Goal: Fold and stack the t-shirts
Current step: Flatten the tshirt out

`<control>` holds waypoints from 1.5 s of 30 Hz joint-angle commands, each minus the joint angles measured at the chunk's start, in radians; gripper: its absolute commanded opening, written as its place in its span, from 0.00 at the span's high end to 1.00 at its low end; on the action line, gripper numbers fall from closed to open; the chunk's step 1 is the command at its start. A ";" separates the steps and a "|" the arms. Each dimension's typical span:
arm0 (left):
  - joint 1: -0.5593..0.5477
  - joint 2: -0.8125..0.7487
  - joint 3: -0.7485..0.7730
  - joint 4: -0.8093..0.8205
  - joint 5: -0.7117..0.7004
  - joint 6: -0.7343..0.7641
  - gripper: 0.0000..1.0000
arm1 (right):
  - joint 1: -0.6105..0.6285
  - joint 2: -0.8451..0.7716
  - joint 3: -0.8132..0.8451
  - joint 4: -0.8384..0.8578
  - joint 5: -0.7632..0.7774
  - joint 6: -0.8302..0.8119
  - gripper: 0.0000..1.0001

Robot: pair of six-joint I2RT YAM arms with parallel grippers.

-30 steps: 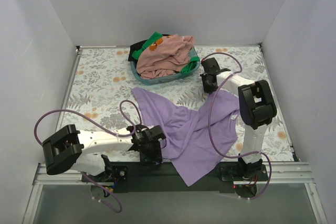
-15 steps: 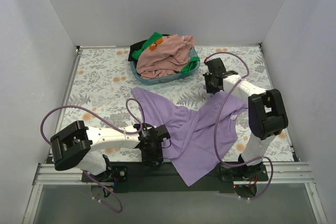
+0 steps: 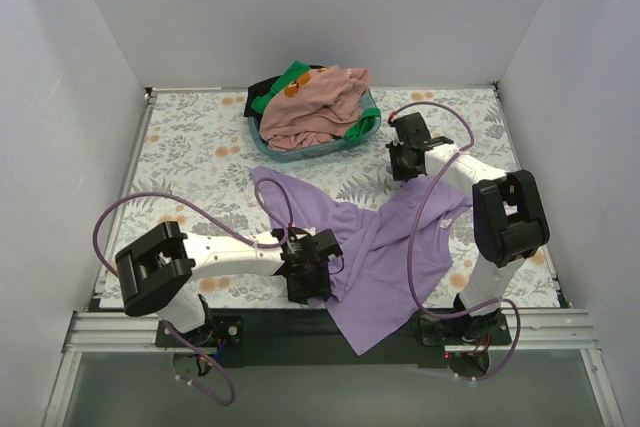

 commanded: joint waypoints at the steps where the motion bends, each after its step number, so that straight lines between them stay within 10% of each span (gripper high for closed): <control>1: 0.003 0.050 0.022 -0.006 -0.113 -0.037 0.51 | -0.004 0.010 -0.012 0.011 -0.016 0.009 0.99; 3: 0.004 0.070 0.034 -0.046 -0.141 -0.050 0.61 | -0.006 0.015 -0.012 0.012 -0.017 0.009 0.99; 6: 0.004 0.082 0.057 -0.085 -0.150 -0.051 1.00 | -0.007 0.013 -0.018 0.014 -0.010 0.012 0.99; 20: 0.006 -0.353 0.255 -0.532 -0.540 -0.191 1.00 | -0.010 -0.448 -0.043 -0.003 0.259 0.067 0.99; 28: 0.012 -0.490 0.751 -0.547 -0.830 0.031 1.00 | -0.010 -0.775 0.325 -0.159 0.320 0.026 0.99; 38: 0.014 -0.505 1.268 -0.267 -0.640 0.518 1.00 | -0.010 -0.748 1.000 -0.300 0.230 -0.072 0.99; 45: 0.014 -0.520 1.369 -0.221 -0.537 0.578 1.00 | -0.010 -0.841 1.041 -0.181 0.185 -0.068 0.99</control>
